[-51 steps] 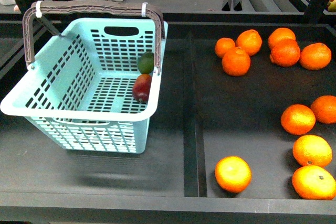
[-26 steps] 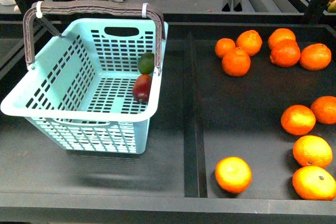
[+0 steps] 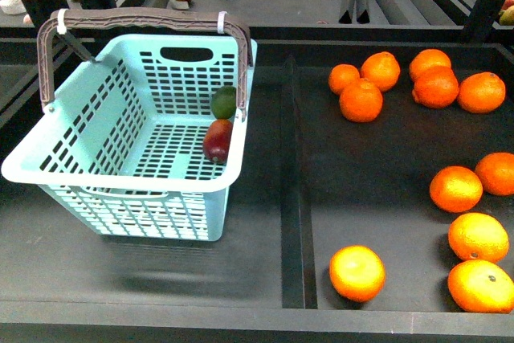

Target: Pick mango and avocado into basket

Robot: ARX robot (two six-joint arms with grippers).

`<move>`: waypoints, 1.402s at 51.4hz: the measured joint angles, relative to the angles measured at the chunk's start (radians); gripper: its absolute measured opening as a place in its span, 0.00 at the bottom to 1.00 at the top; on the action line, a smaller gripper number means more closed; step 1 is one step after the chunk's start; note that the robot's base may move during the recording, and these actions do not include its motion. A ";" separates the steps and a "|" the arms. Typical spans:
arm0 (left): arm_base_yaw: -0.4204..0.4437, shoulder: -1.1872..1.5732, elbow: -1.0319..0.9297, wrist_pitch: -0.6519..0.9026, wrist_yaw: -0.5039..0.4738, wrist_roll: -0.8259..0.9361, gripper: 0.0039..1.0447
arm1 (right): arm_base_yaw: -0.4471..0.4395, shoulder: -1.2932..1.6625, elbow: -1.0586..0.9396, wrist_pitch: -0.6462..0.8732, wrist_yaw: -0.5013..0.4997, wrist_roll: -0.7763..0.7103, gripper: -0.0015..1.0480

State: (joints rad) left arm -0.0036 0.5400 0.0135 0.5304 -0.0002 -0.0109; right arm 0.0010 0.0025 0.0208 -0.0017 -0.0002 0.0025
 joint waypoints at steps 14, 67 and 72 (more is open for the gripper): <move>0.000 -0.216 0.000 -0.206 0.000 0.000 0.02 | 0.000 0.000 0.000 0.000 0.000 0.000 0.92; 0.000 -0.534 0.000 -0.529 0.000 0.000 0.85 | 0.000 0.000 0.000 0.000 0.000 0.000 0.92; 0.000 -0.534 0.000 -0.529 0.000 0.001 0.92 | 0.000 0.000 0.000 0.000 0.000 0.000 0.92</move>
State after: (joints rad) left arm -0.0036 0.0063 0.0139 0.0013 -0.0002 -0.0097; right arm 0.0010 0.0025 0.0208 -0.0017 -0.0002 0.0025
